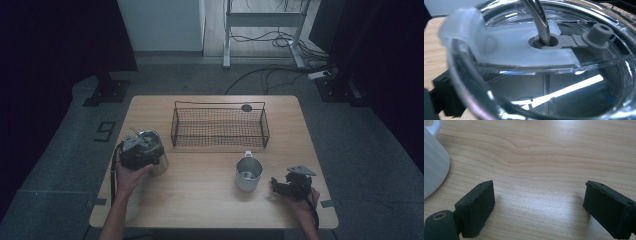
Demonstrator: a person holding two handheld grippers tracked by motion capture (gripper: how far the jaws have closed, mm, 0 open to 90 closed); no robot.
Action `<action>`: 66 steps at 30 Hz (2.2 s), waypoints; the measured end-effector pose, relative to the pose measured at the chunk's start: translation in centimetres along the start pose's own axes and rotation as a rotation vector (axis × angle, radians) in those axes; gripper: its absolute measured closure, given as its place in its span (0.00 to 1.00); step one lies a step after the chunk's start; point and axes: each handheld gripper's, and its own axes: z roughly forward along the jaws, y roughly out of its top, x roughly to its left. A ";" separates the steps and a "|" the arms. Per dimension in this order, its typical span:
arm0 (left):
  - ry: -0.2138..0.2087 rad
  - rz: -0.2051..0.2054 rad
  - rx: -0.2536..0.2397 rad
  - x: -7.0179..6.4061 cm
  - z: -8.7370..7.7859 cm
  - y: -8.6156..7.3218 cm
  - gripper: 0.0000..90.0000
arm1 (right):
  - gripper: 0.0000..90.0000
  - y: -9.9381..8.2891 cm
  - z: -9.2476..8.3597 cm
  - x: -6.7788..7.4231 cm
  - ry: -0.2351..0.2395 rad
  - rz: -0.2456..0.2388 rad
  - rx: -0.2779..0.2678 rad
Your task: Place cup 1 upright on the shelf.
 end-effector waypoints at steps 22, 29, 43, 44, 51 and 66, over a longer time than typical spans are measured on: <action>-0.012 -0.006 -0.026 -0.5 -2.0 1.6 0.04 | 0.12 0.0 0.0 0.0 -0.004 0.004 -0.005; -0.027 0.002 -0.043 -1.2 -2.9 2.8 0.04 | 0.13 0.0 0.0 0.0 -0.005 0.006 -0.006; -0.038 0.024 -0.056 -2.2 -3.7 4.6 0.04 | 0.14 0.0 0.0 -0.1 -0.008 0.010 -0.006; -0.038 0.025 -0.056 -2.3 -3.7 4.7 0.04 | 0.14 0.0 0.0 -0.1 -0.008 0.010 -0.006; -0.055 0.024 -0.064 -2.8 -3.8 5.6 0.04 | 0.14 0.0 -0.1 -0.1 -0.010 0.011 -0.005; -0.070 0.032 -0.069 -3.7 -3.6 6.8 0.04 | 0.14 0.0 -0.1 -0.1 -0.010 0.011 -0.005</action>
